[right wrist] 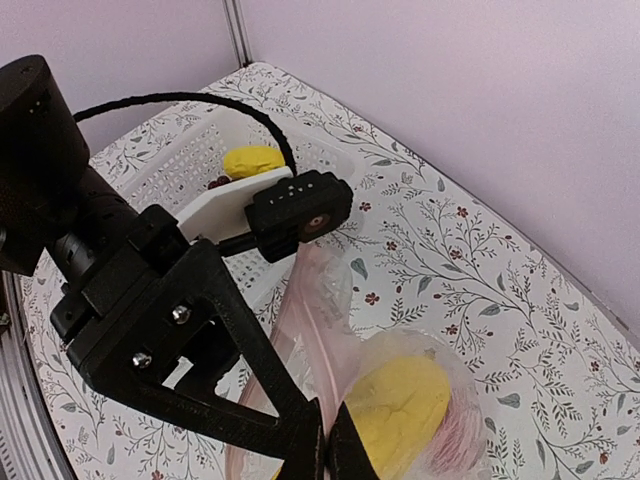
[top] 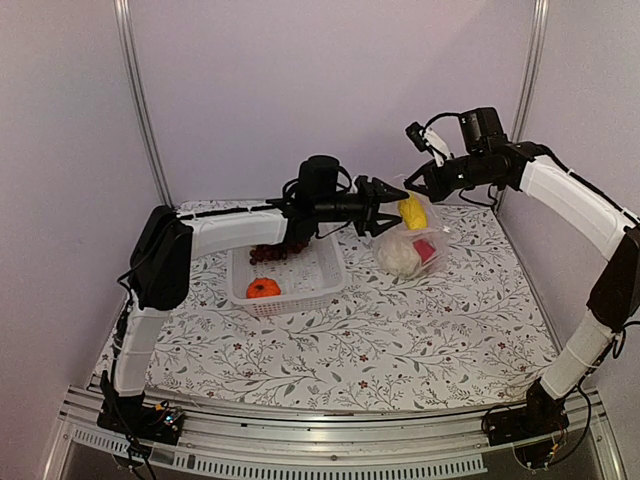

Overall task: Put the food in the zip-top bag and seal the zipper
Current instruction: Place the fake fruit in the zipper food storage bag, then adjust the zipper food storage bag at the corner of the board.

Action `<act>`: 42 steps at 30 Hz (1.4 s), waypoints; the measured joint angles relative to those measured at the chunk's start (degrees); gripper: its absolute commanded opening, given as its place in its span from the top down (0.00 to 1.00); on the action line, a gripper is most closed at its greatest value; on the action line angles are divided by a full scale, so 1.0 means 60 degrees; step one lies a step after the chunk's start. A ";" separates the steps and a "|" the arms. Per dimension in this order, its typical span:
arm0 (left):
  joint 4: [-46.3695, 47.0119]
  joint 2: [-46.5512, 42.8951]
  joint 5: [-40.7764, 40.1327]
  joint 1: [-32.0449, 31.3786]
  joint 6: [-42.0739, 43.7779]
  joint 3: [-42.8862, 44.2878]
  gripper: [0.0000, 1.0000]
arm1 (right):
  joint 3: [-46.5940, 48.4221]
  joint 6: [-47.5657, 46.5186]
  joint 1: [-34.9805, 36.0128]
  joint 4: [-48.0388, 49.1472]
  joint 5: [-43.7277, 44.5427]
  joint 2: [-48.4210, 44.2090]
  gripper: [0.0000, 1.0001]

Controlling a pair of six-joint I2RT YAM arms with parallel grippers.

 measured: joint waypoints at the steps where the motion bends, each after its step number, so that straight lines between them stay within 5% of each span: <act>1: -0.0124 -0.0029 -0.0102 0.0000 0.0233 0.0000 0.17 | 0.0040 0.0040 -0.0062 0.0000 -0.0029 0.0000 1.00; 2: -0.0240 -0.0084 -0.0171 0.0000 0.0441 0.0000 0.02 | 0.0091 0.0109 -0.0164 -0.0007 -0.0073 0.0000 1.00; 3: -0.0375 -0.0142 -0.0248 0.0000 0.0652 0.0000 0.00 | 0.0138 0.0175 -0.0266 -0.0011 -0.0102 0.0000 1.00; 12: -0.0466 -0.0885 -0.0433 -0.0004 0.2590 0.0146 0.00 | 0.0466 0.0477 -0.1093 -0.0004 -0.0313 0.0175 1.00; 19: -0.2288 -0.2331 -0.2262 -0.0153 0.6863 0.0299 0.00 | 0.1151 0.0692 -0.1971 -0.0040 -0.0535 0.0656 1.00; 22: -0.1796 -0.4146 -0.3570 -0.0233 0.8878 -0.1657 0.00 | 0.1617 0.1020 -0.2863 0.0025 -0.0619 0.0838 1.00; 26: 0.1217 -0.6739 -0.3807 0.0284 0.9100 -0.5971 0.00 | 0.1719 0.1453 -0.3759 0.0419 -0.0699 0.0841 1.00; 28: 0.1683 -0.7034 -0.3679 0.0867 0.9147 -0.6790 0.00 | 0.1395 0.1566 -0.3920 0.0790 -0.0878 0.0772 1.00; 42: -0.2637 -0.6721 -0.5136 0.1126 1.1530 -0.5129 0.00 | -0.1832 0.1585 -0.3220 0.1803 -0.2987 0.0331 1.00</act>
